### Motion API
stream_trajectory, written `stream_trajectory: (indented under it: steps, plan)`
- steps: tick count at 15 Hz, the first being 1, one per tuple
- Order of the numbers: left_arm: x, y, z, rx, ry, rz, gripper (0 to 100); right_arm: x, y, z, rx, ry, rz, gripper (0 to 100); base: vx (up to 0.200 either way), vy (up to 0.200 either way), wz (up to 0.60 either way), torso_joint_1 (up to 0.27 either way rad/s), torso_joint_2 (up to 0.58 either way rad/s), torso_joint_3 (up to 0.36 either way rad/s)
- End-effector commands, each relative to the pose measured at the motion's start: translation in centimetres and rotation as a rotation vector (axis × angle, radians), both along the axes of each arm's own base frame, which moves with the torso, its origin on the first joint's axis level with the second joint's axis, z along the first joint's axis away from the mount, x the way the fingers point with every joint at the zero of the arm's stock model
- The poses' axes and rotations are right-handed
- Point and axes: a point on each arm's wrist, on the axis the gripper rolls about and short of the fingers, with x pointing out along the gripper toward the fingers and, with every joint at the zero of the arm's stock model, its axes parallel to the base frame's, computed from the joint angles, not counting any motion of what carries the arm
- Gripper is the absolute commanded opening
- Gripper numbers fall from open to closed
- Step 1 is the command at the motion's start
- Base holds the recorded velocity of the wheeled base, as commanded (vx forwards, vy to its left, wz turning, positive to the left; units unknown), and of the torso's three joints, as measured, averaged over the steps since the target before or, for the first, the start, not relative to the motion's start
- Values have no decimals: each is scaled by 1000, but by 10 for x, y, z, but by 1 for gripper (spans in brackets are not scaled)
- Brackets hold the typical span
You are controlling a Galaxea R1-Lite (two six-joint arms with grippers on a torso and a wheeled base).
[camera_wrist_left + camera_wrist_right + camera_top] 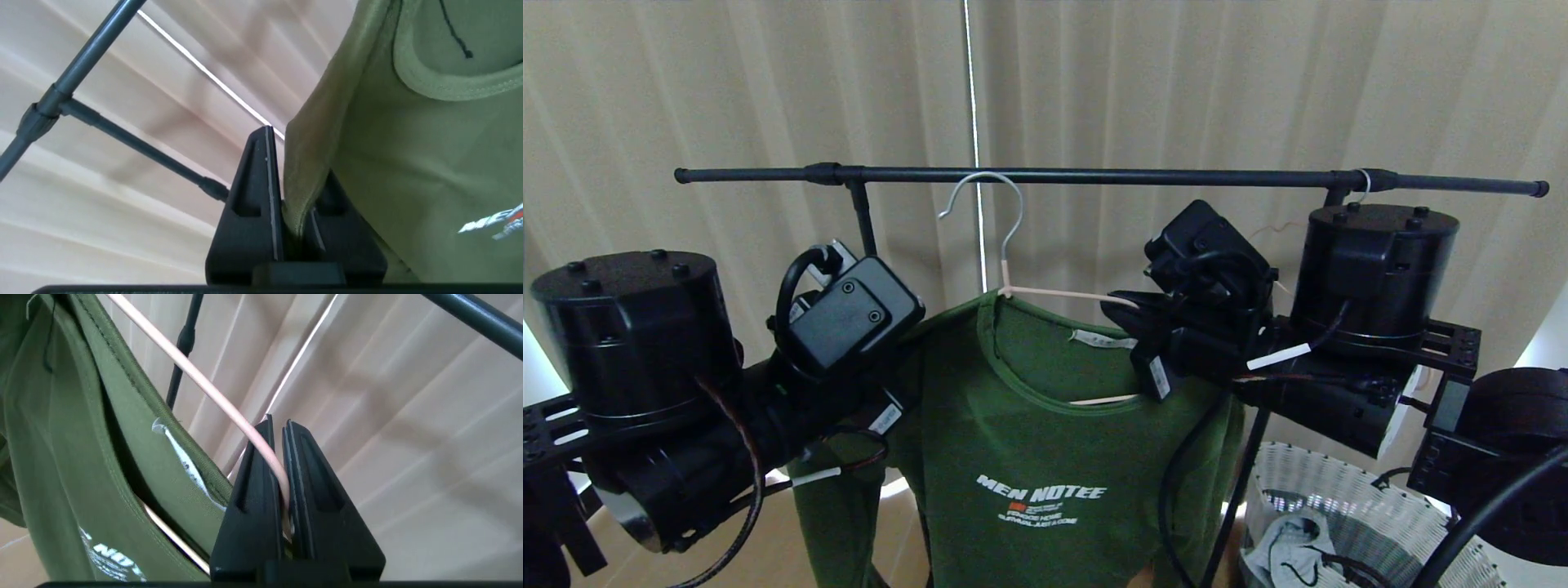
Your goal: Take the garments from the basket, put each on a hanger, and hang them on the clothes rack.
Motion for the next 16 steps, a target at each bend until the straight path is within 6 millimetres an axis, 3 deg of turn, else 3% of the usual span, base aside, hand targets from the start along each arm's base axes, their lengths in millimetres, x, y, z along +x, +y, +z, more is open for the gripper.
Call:
stream_trajectory:
  steps: [1,4,5,9,13,16]
  plan:
    - [0,0,0,-1,1,1,0,-1,0,1,3,-3,1,0,0,0,0,0,0,0]
    - [-1,1,1,-9,2,-20,0,-3,-2,3,7,-7,-1,0,0,0,0,0,0,0]
    - [-1,0,1,-11,1,-29,100,-3,-3,4,8,-8,-1,0,0,0,0,0,0,0]
    - [-12,8,4,-31,-10,-33,100,-10,-19,9,16,-16,-27,0,0,0,0,0,0,0]
    - [-31,22,10,-179,17,-64,100,-13,-61,17,35,-39,-136,0,0,0,0,0,0,0]
    - [-36,35,-1,-183,46,-13,100,-17,-80,28,60,-70,-181,0,0,0,0,0,0,0]
